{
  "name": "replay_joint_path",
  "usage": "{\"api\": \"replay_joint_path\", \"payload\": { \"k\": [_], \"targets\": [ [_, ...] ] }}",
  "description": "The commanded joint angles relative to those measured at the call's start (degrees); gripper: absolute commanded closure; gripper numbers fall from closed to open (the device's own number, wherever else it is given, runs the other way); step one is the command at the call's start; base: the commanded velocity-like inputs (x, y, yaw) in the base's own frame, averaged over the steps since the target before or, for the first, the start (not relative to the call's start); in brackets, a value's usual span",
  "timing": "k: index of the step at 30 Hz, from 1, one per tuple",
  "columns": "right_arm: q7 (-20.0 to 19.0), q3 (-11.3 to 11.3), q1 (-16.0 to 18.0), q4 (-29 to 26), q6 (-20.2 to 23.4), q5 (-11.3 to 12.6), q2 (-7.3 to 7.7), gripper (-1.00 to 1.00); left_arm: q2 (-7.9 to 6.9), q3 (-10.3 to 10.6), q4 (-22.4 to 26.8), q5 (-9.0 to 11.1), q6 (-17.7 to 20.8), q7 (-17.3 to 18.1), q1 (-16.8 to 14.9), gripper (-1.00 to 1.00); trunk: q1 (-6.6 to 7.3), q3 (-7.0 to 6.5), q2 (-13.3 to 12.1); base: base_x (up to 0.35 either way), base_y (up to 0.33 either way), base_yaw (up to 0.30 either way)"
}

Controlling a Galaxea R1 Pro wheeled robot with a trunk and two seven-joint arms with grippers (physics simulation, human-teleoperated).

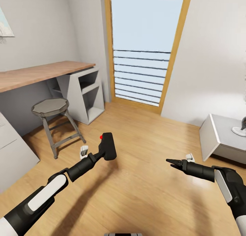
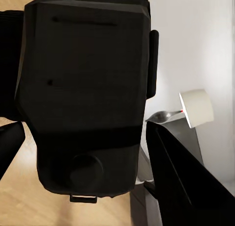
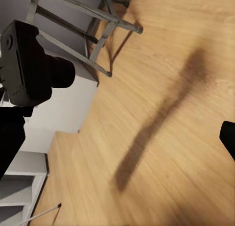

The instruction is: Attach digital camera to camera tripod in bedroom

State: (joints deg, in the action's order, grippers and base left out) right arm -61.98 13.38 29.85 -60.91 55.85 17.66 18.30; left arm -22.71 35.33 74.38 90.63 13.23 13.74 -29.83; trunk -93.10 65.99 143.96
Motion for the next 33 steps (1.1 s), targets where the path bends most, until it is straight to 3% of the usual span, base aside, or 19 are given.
{"api": "replay_joint_path", "payload": {
  "k": [1,20,27,33],
  "targets": [
    [-0.2,0.1,0.0,0.0,0.2,-0.1,-0.01,-1.00,-0.05,0.1,0.0,0.5,0.2,0.2,-0.1,1.00,0.03,-0.18,0.0,0.000,0.000,0.000],
    [-0.4,0.1,0.0,0.1,0.4,0.2,0.23,-1.00,0.03,0.1,-0.1,0.6,0.3,-0.1,-0.1,1.00,0.52,-4.39,-0.3,0.000,0.000,0.000],
    [-0.3,0.1,0.0,0.1,0.5,0.1,0.27,-1.00,0.04,0.1,0.1,3.2,0.2,-0.2,-0.1,1.00,0.70,-5.94,-0.3,0.000,0.000,0.000],
    [-0.3,0.1,0.0,0.1,0.4,0.2,0.26,-1.00,0.13,0.2,0.0,3.6,0.2,-0.5,-0.1,1.00,0.86,-7.27,-0.4,0.000,0.000,0.000]
  ]
}}
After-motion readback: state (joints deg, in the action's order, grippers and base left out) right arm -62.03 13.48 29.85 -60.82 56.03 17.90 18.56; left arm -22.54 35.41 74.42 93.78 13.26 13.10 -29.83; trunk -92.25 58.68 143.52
